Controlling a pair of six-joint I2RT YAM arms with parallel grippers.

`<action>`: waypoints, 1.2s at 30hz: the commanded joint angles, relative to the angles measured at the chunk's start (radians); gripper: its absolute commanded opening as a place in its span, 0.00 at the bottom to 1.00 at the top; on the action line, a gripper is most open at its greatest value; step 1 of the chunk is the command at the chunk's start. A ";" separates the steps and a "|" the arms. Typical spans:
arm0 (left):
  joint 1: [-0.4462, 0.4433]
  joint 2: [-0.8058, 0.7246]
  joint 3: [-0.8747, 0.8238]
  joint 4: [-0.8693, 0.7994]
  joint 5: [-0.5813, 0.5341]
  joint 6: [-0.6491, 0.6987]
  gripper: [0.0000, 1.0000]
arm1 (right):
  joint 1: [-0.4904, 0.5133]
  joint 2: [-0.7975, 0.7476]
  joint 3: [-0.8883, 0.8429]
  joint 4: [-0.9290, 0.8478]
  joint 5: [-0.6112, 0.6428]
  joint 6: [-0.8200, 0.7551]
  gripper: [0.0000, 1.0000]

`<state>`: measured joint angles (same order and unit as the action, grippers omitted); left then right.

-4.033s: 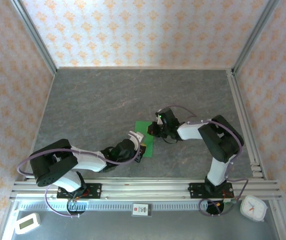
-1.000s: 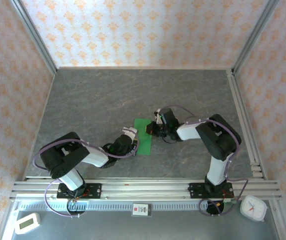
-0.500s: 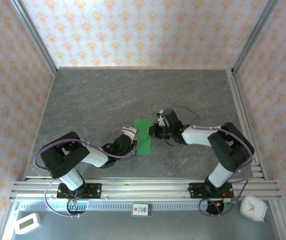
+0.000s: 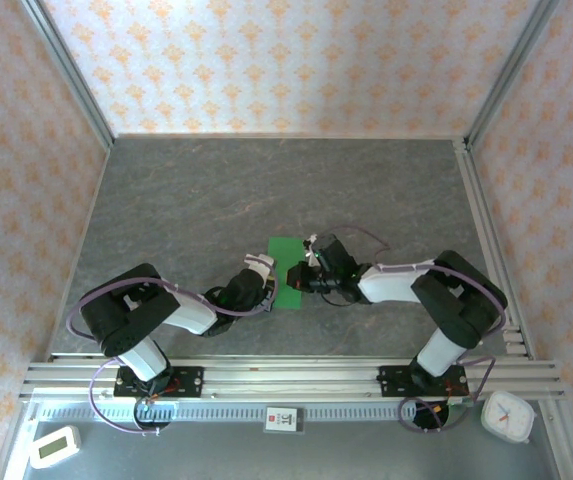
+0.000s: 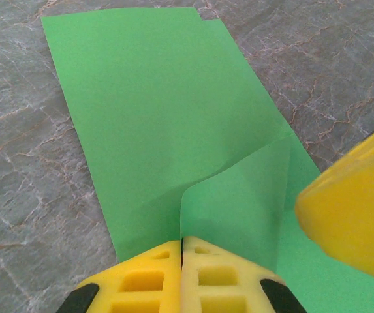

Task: Fold a paper plane with a square sheet of paper (pick it up from the middle)
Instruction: Fold the triangle a second time at the center of the table.

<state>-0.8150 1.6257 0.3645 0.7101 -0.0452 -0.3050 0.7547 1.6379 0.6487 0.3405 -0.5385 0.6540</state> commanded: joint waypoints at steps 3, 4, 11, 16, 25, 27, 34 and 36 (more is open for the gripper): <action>0.011 0.019 -0.016 -0.011 -0.008 0.012 0.00 | 0.006 0.056 0.022 0.051 0.035 0.019 0.00; 0.012 0.020 -0.016 -0.010 -0.008 0.012 0.00 | 0.006 0.068 0.023 0.058 0.042 0.019 0.00; 0.016 0.023 -0.013 -0.010 -0.004 0.012 0.00 | 0.002 0.142 0.025 0.057 0.060 0.016 0.00; 0.026 -0.037 0.000 -0.047 -0.008 0.002 0.00 | 0.002 0.136 0.008 0.019 0.070 0.024 0.00; 0.032 -0.252 0.010 -0.166 0.059 -0.049 0.33 | 0.005 0.142 0.019 -0.064 0.091 0.011 0.00; 0.024 -0.274 0.001 -0.169 0.097 -0.060 0.20 | 0.006 0.144 0.020 -0.074 0.096 0.009 0.00; -0.059 -0.236 -0.015 -0.105 0.174 -0.069 0.00 | 0.008 0.156 0.024 -0.080 0.095 0.024 0.00; -0.071 -0.203 -0.017 -0.078 0.168 -0.076 0.00 | 0.009 0.158 0.025 -0.080 0.094 0.026 0.00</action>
<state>-0.8730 1.3872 0.3637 0.5961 0.0959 -0.3683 0.7570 1.7504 0.6830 0.3748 -0.5007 0.6765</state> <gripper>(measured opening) 0.062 0.044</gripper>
